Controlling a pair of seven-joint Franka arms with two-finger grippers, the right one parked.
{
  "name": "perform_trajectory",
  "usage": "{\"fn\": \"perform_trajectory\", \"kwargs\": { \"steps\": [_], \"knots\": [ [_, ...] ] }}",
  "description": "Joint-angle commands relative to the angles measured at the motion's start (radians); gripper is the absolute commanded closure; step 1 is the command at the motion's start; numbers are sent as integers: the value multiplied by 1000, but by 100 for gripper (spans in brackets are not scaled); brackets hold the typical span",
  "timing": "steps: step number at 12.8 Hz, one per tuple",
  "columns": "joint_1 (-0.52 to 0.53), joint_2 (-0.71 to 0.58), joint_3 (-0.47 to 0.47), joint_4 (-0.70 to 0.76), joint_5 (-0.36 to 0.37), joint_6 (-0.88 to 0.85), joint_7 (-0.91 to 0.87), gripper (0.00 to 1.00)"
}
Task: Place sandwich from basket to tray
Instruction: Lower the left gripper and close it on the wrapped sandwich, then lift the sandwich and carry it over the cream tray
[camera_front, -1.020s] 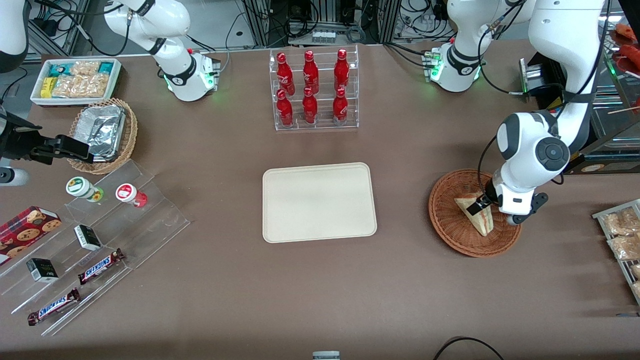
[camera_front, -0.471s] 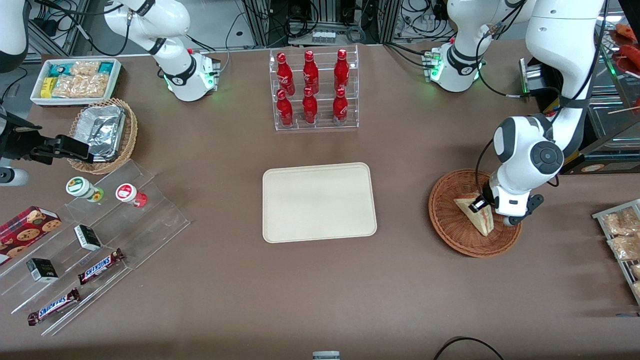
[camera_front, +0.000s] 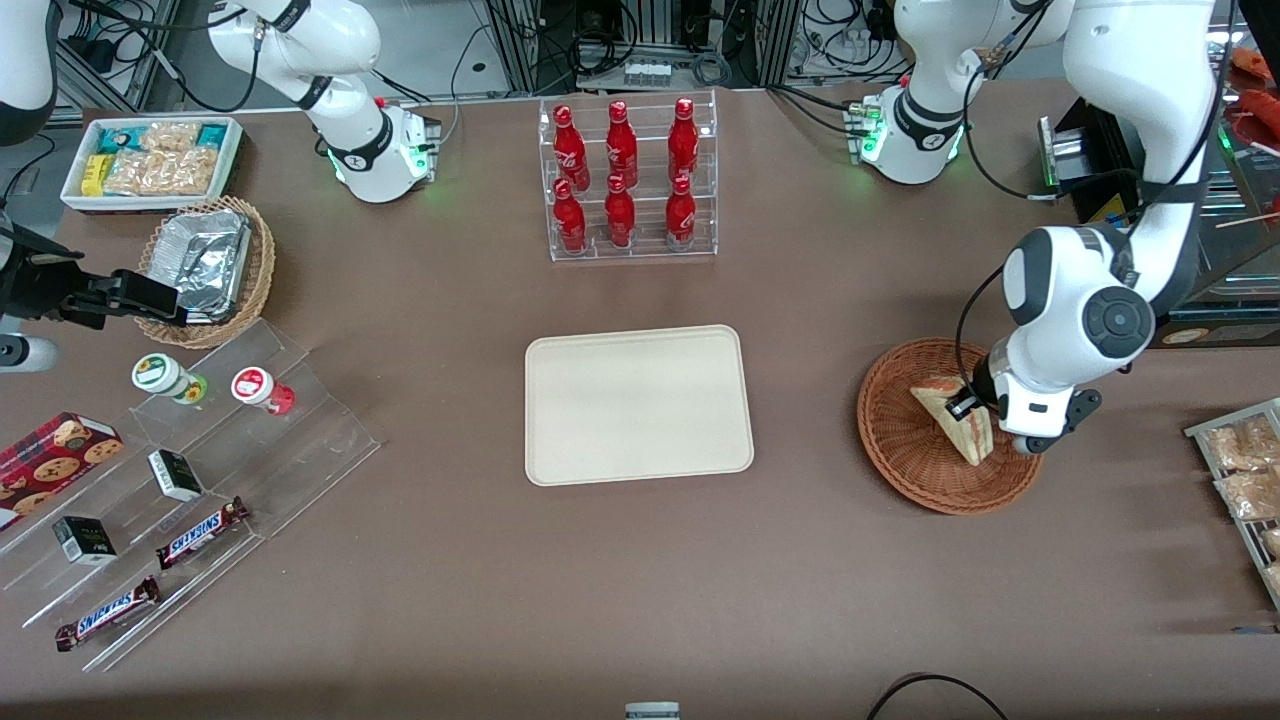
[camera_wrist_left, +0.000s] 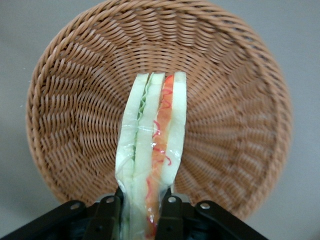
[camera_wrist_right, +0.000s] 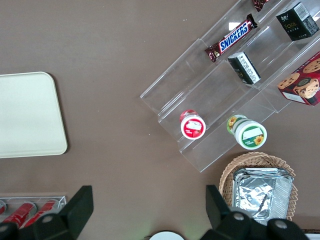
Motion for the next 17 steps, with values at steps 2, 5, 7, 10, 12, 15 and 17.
{"fn": "perform_trajectory", "kwargs": {
  "steps": [2, 5, 7, 10, 12, 15, 17],
  "knots": [
    [-10, -4, -49, 114, 0, -132, 25, 100],
    [-10, 0, -126, 133, 2, -136, 36, 100],
    [-10, 12, -183, 153, 3, -136, 32, 100],
    [-76, 49, -218, 193, 11, -134, 24, 100],
    [-125, 78, -218, 226, 11, -133, 23, 100],
    [-214, 161, -218, 321, 13, -133, -28, 100],
    [-272, 225, -218, 392, 51, -133, -97, 100]
  ]
}}
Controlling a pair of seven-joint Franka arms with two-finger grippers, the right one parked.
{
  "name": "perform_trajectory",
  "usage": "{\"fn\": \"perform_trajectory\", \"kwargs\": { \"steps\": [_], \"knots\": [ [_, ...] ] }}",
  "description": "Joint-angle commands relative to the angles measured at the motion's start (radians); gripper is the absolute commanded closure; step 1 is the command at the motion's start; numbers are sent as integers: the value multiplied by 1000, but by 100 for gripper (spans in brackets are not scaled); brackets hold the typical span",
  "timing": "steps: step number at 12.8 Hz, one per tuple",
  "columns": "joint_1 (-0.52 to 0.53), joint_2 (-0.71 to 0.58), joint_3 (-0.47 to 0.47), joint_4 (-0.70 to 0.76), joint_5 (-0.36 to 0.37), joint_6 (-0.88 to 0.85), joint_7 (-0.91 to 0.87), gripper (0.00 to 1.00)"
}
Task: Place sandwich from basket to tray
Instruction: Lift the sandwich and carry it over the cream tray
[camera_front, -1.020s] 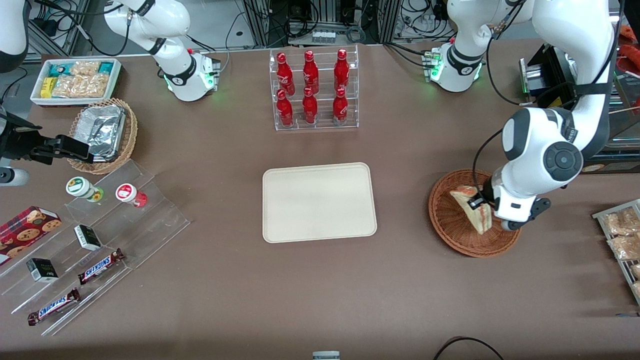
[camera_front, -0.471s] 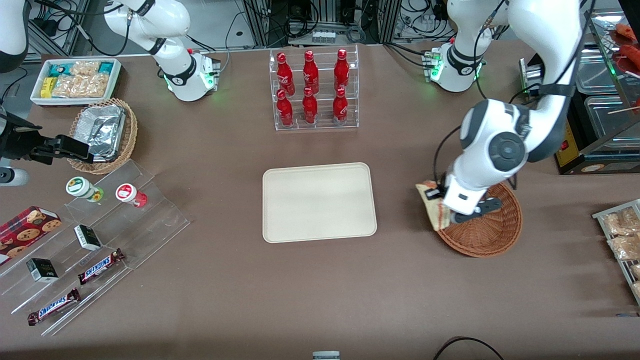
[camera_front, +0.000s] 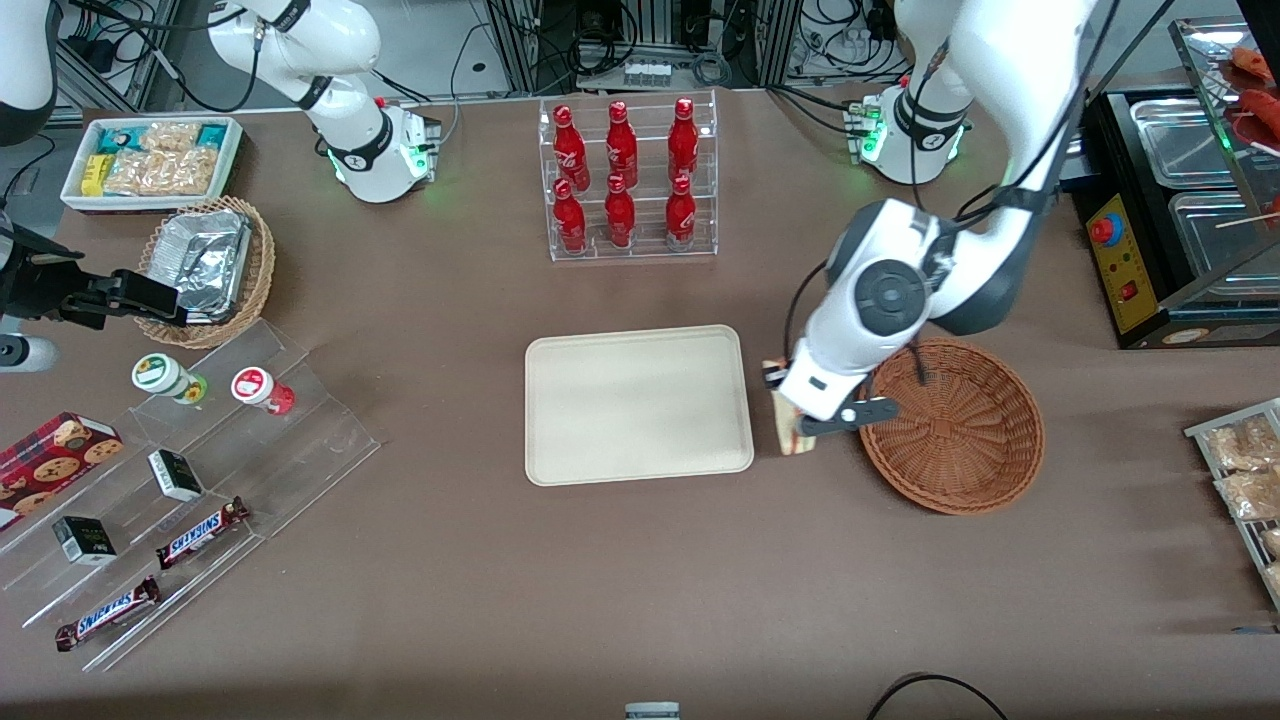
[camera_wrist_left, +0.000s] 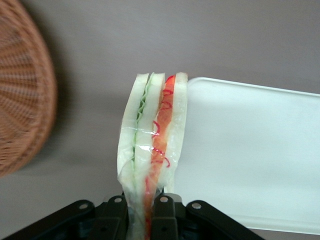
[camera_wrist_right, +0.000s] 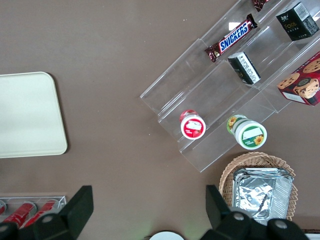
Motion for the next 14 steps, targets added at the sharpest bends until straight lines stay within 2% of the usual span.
{"fn": "perform_trajectory", "kwargs": {
  "steps": [1, 4, 12, 14],
  "knots": [
    [-81, 117, 8, 148, 68, -24, -101, 100],
    [-133, 156, 7, 186, 70, -23, -120, 100],
    [-308, 364, 16, 441, 76, -48, -227, 100],
    [-331, 432, 16, 535, 126, -116, -275, 100]
  ]
}}
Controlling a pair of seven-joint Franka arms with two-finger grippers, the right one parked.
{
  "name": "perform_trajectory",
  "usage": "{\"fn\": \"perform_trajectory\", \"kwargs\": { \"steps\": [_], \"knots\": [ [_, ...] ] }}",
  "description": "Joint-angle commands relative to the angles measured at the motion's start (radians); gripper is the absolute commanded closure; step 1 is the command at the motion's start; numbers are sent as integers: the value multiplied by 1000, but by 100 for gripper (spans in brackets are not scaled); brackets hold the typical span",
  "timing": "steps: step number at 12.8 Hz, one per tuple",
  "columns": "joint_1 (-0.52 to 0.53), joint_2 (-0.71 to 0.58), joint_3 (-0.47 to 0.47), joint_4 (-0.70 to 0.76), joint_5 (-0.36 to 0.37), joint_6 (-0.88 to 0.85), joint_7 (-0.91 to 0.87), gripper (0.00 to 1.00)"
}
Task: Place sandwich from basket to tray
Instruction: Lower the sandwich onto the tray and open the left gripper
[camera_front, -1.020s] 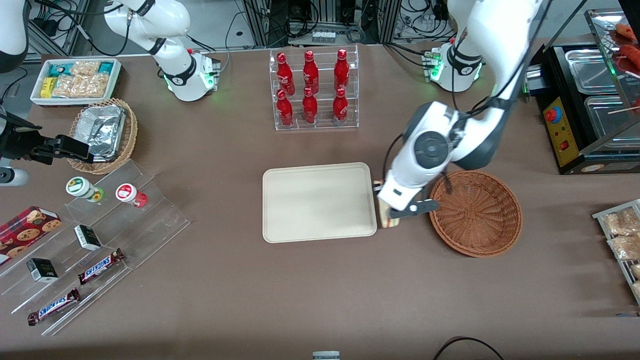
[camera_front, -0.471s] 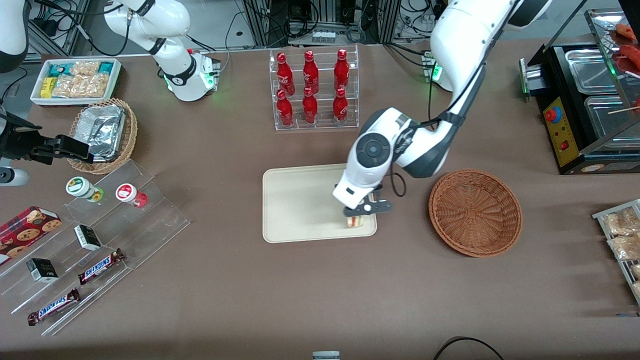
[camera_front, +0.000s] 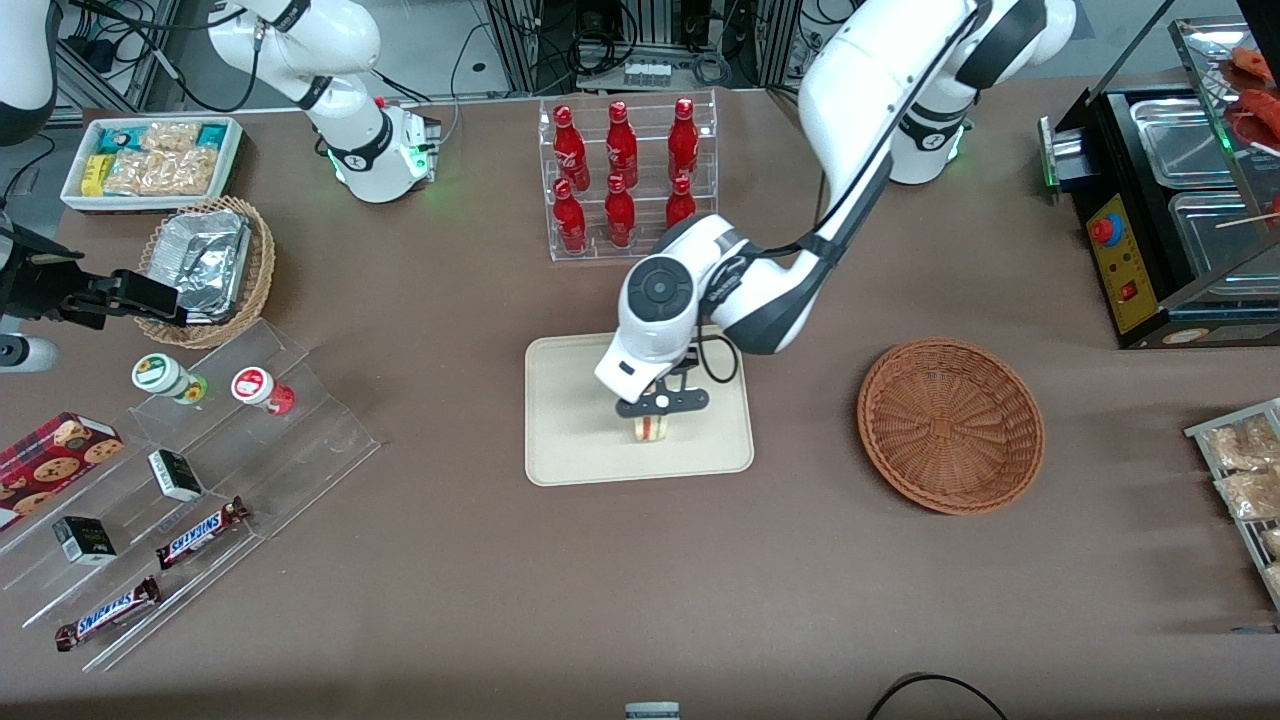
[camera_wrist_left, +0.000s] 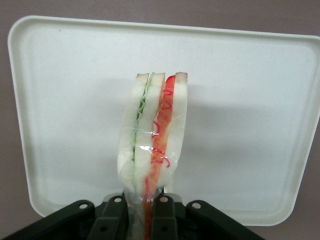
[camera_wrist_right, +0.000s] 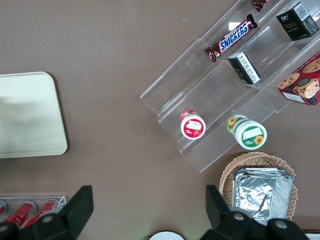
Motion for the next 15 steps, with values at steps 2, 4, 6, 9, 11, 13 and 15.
{"fn": "perform_trajectory", "kwargs": {
  "steps": [2, 4, 6, 9, 11, 13, 15],
  "knots": [
    [-46, 140, 14, 229, 59, -153, -54, 100],
    [-46, 146, 16, 234, 60, -155, -57, 100],
    [-46, 160, 16, 236, 60, -146, -65, 100],
    [-47, 167, 16, 238, 74, -146, -95, 100],
    [-47, 172, 16, 238, 74, -144, -125, 100],
    [-47, 175, 16, 238, 74, -143, -129, 100],
    [-47, 181, 14, 234, 74, -121, -128, 74]
  ]
}}
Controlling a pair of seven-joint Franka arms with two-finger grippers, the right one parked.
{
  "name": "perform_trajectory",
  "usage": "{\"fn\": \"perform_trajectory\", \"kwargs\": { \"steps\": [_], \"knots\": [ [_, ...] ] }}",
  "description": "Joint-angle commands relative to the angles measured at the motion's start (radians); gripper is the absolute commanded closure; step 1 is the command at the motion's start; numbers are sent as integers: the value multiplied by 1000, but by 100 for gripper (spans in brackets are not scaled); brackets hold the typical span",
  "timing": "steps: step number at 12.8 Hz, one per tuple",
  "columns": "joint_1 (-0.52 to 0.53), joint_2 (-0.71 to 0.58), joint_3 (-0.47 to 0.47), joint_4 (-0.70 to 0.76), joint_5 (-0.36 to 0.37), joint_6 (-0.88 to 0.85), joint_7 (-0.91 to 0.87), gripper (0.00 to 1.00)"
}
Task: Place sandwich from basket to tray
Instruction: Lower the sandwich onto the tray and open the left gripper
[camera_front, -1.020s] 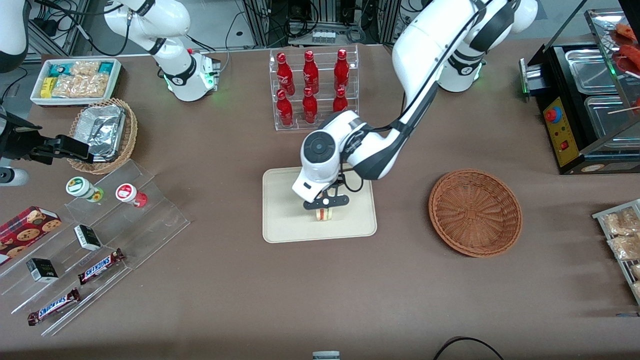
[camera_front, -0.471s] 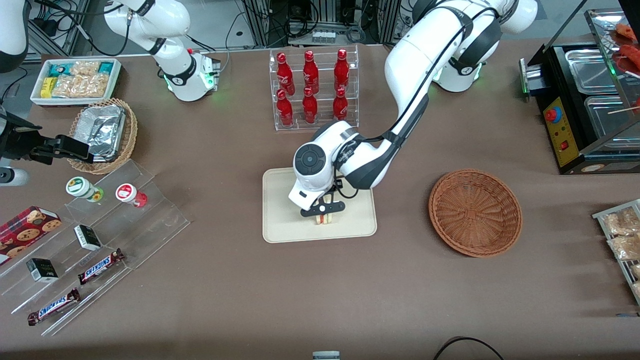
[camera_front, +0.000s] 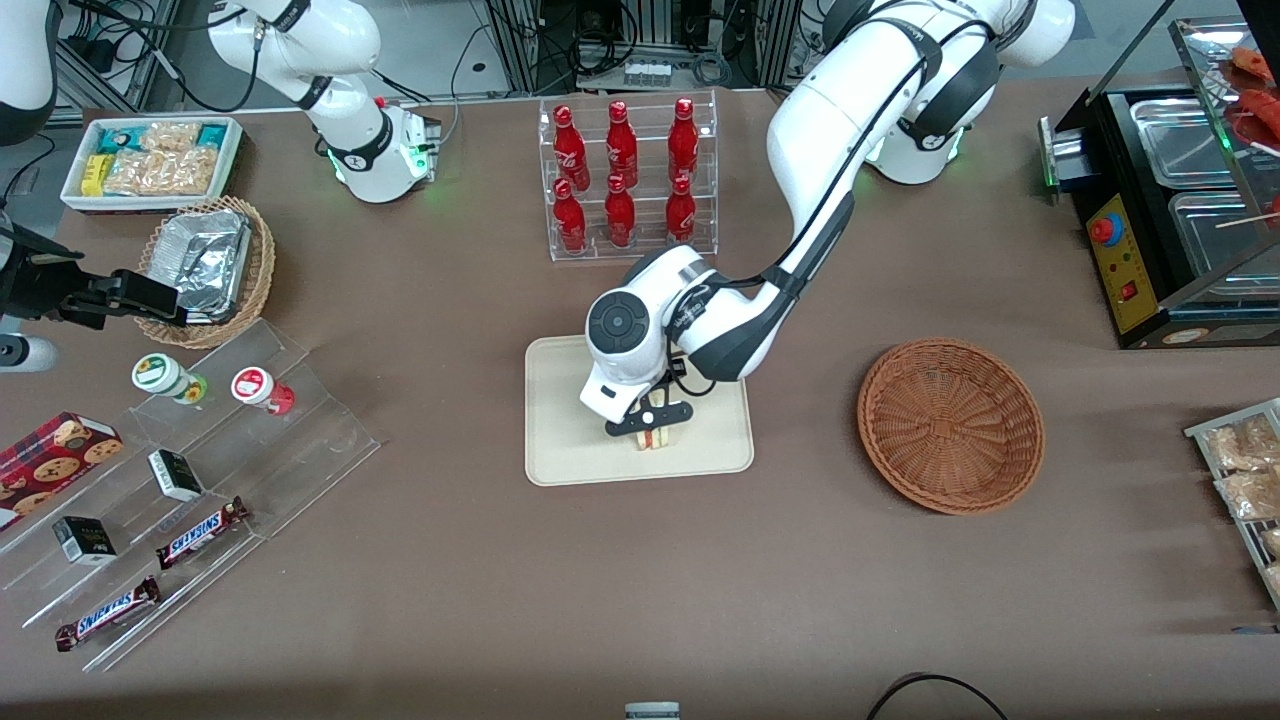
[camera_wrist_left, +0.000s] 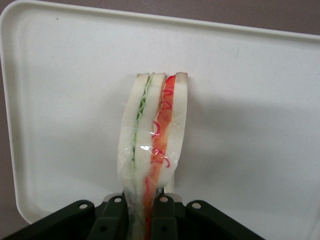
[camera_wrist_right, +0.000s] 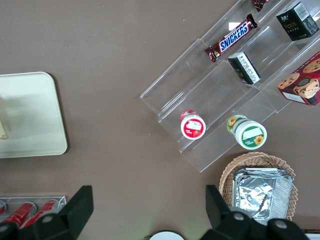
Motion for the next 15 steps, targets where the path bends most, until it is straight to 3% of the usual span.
{"fn": "perform_trajectory", "kwargs": {
  "steps": [1, 2, 8, 15],
  "knots": [
    [-18, 27, 11, 43, 19, -2, -25, 40],
    [-18, 27, 11, 43, 19, 4, -23, 0],
    [-15, 3, 9, 44, 18, -10, -14, 0],
    [-2, -122, 12, 44, 18, -46, -8, 0]
  ]
}}
